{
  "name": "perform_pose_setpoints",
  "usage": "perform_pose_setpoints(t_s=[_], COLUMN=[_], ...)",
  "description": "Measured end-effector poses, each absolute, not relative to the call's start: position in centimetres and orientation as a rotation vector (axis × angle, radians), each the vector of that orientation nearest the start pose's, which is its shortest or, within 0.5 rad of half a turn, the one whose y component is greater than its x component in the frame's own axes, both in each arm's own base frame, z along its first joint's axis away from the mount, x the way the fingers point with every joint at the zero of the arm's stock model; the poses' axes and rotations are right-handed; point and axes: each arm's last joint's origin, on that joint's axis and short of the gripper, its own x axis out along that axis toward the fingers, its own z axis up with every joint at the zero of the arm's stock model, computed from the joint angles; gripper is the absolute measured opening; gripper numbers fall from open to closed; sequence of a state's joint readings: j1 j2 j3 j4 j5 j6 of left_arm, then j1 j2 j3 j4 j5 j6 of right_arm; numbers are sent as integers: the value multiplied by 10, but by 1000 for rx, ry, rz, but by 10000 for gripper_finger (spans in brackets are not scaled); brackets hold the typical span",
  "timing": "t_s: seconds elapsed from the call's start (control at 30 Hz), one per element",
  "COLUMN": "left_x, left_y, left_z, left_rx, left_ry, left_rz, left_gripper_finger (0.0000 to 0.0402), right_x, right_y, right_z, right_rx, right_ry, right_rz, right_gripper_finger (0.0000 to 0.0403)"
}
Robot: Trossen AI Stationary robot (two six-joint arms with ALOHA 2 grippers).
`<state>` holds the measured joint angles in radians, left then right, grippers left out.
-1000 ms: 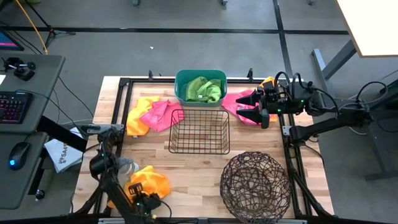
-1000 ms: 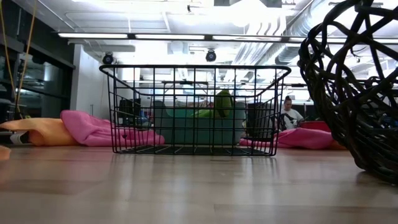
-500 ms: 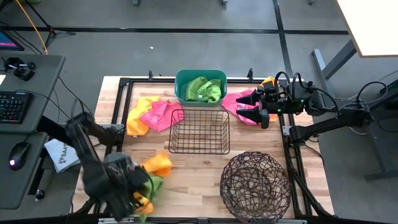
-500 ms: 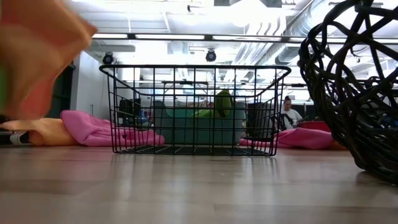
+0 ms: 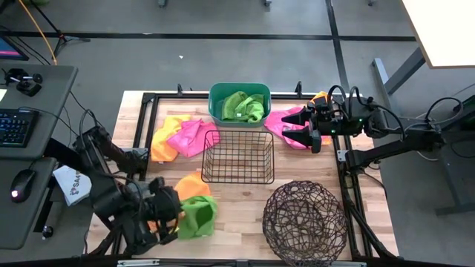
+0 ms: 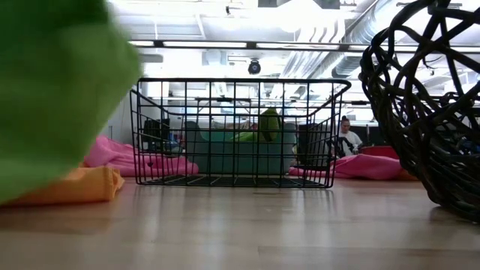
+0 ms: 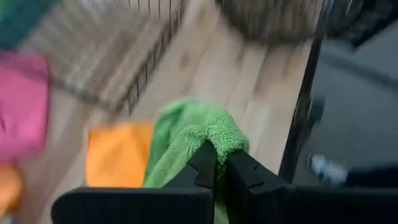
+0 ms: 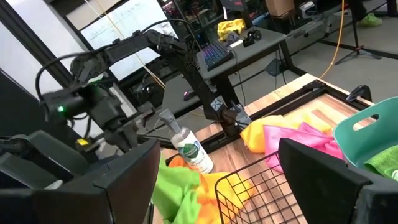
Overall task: Sort microfiber towel by color & place in baskets
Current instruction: Put the green microfiber cloth into the blue bin
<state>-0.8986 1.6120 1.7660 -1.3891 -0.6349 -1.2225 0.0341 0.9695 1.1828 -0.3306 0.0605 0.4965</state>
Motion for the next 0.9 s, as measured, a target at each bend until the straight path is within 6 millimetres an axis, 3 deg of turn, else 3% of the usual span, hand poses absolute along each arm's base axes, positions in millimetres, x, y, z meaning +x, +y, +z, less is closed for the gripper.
perform_pose_setpoints(t_s=[0.2,0.37,0.5,0.77,0.9], left_x=[223,259,277,288,298], left_y=[-182,-127,-74,28,67], left_z=[416,453,473,476,472], left_rx=[-241,-105,42,144,141], left_ry=[564,476,435,510,521], left_rz=[440,512,665,1003,1009], left_gripper_finger=[0,0,0,0,0], right_x=[194,194,194,188,184], right_y=[5,5,5,4,4], right_z=[426,431,435,441,443], right_rx=[488,469,464,417,398], right_ry=[52,-2,-38,-87,-96], right_rz=[-42,-29,-20,-11,-13], right_gripper_finger=[323,323,323,323,323])
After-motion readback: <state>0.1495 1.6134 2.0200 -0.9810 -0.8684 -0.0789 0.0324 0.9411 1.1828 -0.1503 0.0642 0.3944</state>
